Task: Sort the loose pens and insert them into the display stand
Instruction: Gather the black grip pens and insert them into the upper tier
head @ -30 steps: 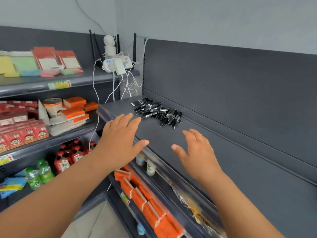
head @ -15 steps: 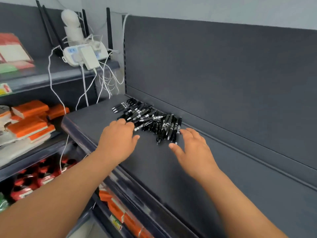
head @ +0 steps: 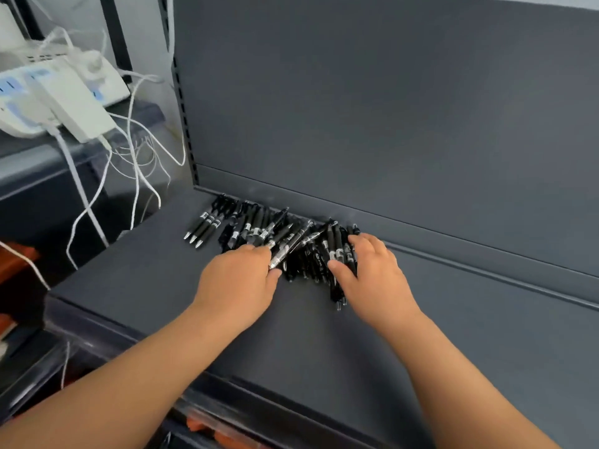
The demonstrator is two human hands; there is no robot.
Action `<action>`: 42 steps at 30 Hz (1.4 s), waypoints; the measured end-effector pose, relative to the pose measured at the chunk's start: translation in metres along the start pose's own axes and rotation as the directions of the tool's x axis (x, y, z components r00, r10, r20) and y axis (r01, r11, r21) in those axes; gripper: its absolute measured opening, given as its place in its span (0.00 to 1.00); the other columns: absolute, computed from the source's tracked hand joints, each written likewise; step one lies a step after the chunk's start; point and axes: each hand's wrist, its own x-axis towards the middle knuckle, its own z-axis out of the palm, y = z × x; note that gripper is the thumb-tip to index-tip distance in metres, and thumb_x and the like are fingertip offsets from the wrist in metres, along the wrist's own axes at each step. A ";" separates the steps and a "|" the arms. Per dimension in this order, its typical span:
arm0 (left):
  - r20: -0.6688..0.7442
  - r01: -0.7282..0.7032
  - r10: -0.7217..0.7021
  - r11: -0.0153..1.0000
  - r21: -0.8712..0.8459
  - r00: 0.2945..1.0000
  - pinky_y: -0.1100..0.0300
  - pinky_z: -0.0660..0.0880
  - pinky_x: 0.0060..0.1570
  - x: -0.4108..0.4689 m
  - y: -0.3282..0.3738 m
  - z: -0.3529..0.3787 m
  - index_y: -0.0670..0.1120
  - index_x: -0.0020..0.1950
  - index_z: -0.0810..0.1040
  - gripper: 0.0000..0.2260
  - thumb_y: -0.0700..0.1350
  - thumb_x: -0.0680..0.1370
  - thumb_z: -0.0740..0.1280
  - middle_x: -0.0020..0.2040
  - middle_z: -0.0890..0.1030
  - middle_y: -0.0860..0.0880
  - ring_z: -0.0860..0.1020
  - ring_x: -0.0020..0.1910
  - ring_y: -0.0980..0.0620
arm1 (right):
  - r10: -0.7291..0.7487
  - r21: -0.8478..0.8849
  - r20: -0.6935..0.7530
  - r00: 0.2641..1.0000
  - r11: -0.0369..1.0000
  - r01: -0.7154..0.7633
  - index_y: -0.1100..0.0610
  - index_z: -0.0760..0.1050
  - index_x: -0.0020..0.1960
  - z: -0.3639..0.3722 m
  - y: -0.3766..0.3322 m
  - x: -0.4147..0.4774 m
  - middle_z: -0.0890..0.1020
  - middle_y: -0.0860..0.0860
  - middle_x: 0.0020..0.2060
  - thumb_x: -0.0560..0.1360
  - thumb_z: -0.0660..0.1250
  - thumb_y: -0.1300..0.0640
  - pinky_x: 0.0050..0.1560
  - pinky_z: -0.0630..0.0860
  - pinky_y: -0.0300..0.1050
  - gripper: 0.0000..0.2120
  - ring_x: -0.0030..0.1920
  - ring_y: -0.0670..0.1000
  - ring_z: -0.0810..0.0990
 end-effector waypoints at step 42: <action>0.339 0.492 -0.358 0.683 -0.540 0.870 0.55 0.69 0.44 0.111 -0.088 0.016 0.40 0.65 0.64 0.26 0.44 0.73 0.71 0.50 0.73 0.47 0.70 0.46 0.47 | 0.282 0.085 -0.161 0.946 0.959 -0.271 0.54 0.65 0.71 0.036 -0.045 0.042 0.75 0.52 0.62 0.76 0.64 0.56 0.58 0.70 0.47 0.23 0.62 0.55 0.72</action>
